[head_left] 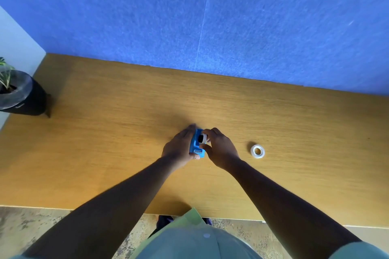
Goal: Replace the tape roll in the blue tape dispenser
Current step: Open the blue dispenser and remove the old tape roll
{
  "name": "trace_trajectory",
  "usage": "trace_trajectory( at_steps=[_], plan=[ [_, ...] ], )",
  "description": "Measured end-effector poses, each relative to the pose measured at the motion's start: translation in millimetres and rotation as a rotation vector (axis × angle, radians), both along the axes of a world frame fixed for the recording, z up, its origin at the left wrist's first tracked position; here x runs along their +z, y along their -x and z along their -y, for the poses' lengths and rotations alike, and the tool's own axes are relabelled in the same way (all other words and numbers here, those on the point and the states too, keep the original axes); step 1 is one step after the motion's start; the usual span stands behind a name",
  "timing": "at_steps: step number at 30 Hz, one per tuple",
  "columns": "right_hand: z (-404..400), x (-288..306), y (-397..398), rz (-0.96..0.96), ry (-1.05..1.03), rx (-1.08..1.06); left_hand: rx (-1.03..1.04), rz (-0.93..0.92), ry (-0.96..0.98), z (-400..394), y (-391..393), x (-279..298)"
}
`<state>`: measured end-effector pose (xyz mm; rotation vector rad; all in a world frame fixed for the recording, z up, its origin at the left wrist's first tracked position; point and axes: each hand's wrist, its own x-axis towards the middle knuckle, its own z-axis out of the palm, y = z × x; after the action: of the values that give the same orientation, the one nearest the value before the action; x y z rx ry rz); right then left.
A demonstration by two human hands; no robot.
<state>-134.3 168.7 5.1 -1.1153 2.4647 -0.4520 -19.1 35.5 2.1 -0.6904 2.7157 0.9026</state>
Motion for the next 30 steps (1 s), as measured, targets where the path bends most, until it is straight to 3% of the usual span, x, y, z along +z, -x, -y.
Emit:
trace_trajectory(
  at_steps=[11, 18, 30],
  plan=[
    [-3.8, 9.3, -1.6, 0.017, 0.044, -0.009, 0.119, -0.081, -0.15, -6.0, -11.8, 6.8],
    [-5.3, 13.7, -7.3, 0.038, 0.106, -0.006, 0.481, -0.22, -0.458, -9.7, -1.3, 15.1],
    [-16.4, 17.2, -11.7, 0.149, 0.351, -0.133, 0.693, -0.264, -0.77, -20.0, 5.5, 21.3]
  ],
)
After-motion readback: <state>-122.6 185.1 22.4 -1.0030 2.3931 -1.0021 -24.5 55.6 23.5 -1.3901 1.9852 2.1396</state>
